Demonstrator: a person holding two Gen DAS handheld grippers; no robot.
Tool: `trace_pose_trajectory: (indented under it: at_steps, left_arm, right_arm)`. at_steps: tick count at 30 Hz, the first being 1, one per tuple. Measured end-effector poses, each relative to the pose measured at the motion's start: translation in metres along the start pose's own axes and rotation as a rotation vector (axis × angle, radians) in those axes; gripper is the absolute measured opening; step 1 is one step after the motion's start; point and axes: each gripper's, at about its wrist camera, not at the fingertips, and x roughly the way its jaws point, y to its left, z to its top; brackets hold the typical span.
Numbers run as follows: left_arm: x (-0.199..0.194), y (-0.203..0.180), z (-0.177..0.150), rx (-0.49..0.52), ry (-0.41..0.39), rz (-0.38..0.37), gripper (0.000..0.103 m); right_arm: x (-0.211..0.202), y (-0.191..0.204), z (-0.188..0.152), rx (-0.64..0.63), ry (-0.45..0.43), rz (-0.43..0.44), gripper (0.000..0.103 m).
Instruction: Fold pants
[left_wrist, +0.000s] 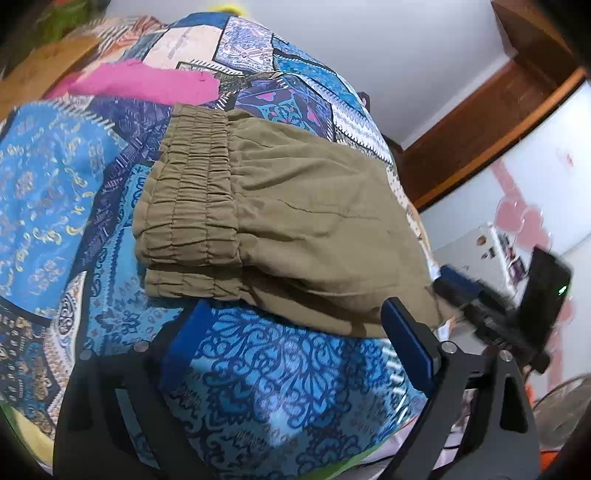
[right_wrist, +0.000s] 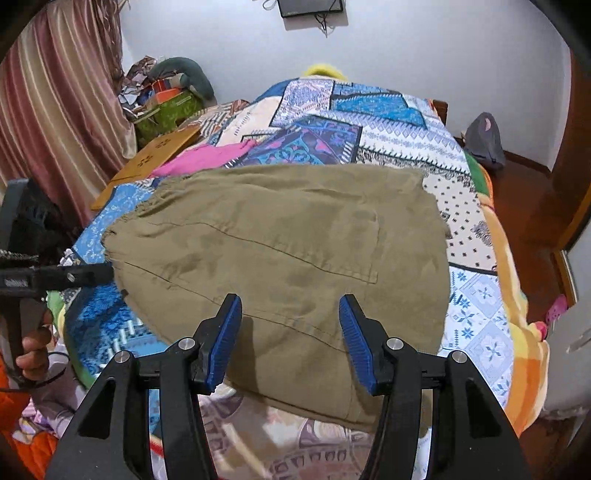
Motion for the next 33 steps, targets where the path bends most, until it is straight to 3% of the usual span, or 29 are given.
trace_pose_trajectory:
  at_steps: [6,15,20,27,33]
  left_arm:
    - [0.007,0.007,0.013,-0.069,-0.006,-0.024,0.094]
    - [0.029,0.011,0.049,-0.135,-0.008,0.057,0.092]
    - [0.029,0.015,0.060,-0.086,-0.025,0.105,0.050]
    - [0.012,-0.009,0.058,0.107,-0.100,0.224,0.033]
    - [-0.017,-0.033,0.058,0.238,-0.208,0.312,0.029]
  right_arm:
    - [0.014,-0.005,-0.004,0.009,0.037,0.049,0.051]
    - [0.015,-0.006,-0.007,0.018,0.036,0.074,0.051]
    - [0.015,-0.008,-0.006,0.031,0.039,0.074,0.052]
    - [0.012,-0.004,0.004,0.026,0.056,0.070,0.052]
    - [0.000,0.004,0.030,0.016,-0.040,0.043,0.052]
